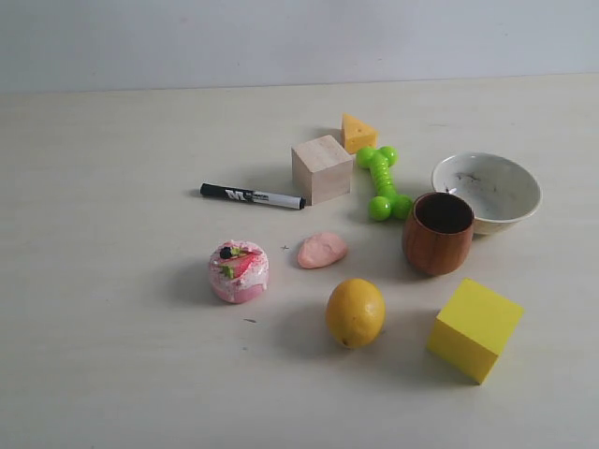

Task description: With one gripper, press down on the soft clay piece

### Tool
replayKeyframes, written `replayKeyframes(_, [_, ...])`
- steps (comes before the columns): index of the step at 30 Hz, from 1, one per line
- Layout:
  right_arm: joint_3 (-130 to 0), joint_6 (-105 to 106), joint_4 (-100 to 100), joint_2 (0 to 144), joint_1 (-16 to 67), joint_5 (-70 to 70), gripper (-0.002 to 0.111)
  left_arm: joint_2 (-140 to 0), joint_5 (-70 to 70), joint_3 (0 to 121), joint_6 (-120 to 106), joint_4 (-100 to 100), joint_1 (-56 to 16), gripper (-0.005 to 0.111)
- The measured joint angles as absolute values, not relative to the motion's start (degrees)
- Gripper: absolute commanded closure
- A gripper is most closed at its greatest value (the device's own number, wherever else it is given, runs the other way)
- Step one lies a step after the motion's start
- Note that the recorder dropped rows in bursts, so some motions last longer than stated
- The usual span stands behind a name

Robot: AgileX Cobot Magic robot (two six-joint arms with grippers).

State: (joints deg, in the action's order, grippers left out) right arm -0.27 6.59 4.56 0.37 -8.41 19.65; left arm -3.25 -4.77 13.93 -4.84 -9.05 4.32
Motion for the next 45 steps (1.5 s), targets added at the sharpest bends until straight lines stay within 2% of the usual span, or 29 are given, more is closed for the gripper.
replayKeyframes(7, [-0.3,6.6,4.6,0.4,-8.4,19.7,0.108,-12.5,-15.3,26.8,-11.4,-14.3,4.3,0.107])
replayKeyframes(16, [-0.3,6.6,4.6,0.4,-8.4,19.7,0.108,-28.4,-36.1,37.5,-56.7,-57.8,4.3,0.107])
replayKeyframes(21, [-0.3,6.6,4.6,0.4,-8.4,19.7,0.108,-37.4,-46.2,42.1,-64.6,-65.4,4.3,0.107])
replayKeyframes(45, [-0.3,6.6,4.6,0.4,-8.4,19.7,0.108,-41.9,-47.2,43.5,-64.7,-69.4,4.3,0.107])
